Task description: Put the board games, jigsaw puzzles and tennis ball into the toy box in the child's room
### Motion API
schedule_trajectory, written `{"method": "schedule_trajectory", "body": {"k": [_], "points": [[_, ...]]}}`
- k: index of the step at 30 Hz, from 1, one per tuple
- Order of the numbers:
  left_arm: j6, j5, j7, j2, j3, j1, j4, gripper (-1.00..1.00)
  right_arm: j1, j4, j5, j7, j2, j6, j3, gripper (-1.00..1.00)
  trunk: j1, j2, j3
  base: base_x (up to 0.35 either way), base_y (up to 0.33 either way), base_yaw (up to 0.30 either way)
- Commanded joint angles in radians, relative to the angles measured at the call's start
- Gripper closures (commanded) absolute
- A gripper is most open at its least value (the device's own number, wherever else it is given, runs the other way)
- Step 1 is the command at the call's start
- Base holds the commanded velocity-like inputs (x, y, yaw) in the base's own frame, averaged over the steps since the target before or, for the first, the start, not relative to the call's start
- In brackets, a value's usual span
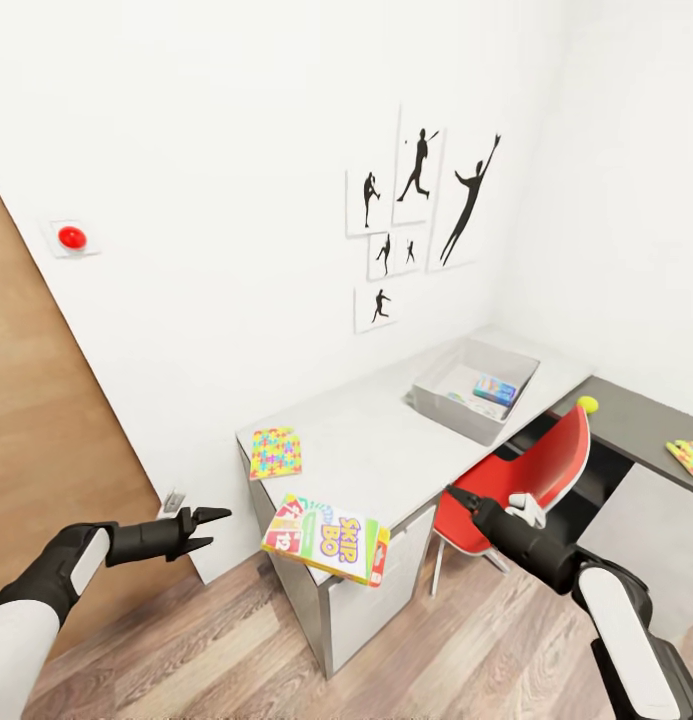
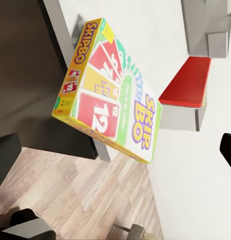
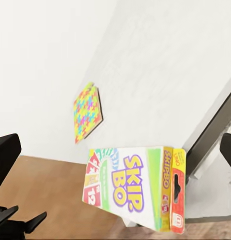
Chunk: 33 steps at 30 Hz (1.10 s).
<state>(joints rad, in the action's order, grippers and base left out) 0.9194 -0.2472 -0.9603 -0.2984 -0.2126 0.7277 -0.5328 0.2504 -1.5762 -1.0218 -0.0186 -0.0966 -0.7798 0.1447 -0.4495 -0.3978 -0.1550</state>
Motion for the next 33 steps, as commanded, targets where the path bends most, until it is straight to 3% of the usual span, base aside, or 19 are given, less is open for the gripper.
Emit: {"method": "schedule_trajectory", "body": {"k": [1, 6, 10, 17, 33], "points": [[0.004, 0.001, -0.003, 0.001, -0.002, 0.001, 0.0, -1.0, 0.001, -0.001, -0.005, -0.001, 0.0, -0.03, 0.005, -1.0, -0.001, -0.002, -0.004, 0.0, 0.0, 0.0], [0.004, 0.002, -0.003, 0.004, -0.002, 0.001, 0.0, -1.0, 0.0, -0.003, -0.017, 0.029, 0.002, -0.169, 0.034, -1.0, -0.001, -0.002, -0.012, 0.0, 0.0, 0.0], [0.004, 0.002, -0.003, 0.005, -0.002, 0.001, 0.0, -1.0, 0.0, -0.004, -0.033, 0.096, 0.007, -0.208, 0.042, -1.0, -0.001, -0.002, -0.018, 0.0, 0.0, 0.011], [0.003, 0.003, -0.008, 0.005, -0.002, 0.001, -0.001, -1.0, 0.0, -0.004, -0.04, 0.156, 0.008, -0.225, 0.044, -1.0, -0.001, -0.002, -0.03, 0.0, 0.0, 0.049], [-0.004, 0.003, -0.056, 0.005, -0.002, 0.001, -0.003, -1.0, 0.0, -0.004, -0.041, 0.167, 0.012, -0.225, 0.039, -1.0, -0.001, -0.002, -0.056, 0.0, 0.0, 0.066]]}}
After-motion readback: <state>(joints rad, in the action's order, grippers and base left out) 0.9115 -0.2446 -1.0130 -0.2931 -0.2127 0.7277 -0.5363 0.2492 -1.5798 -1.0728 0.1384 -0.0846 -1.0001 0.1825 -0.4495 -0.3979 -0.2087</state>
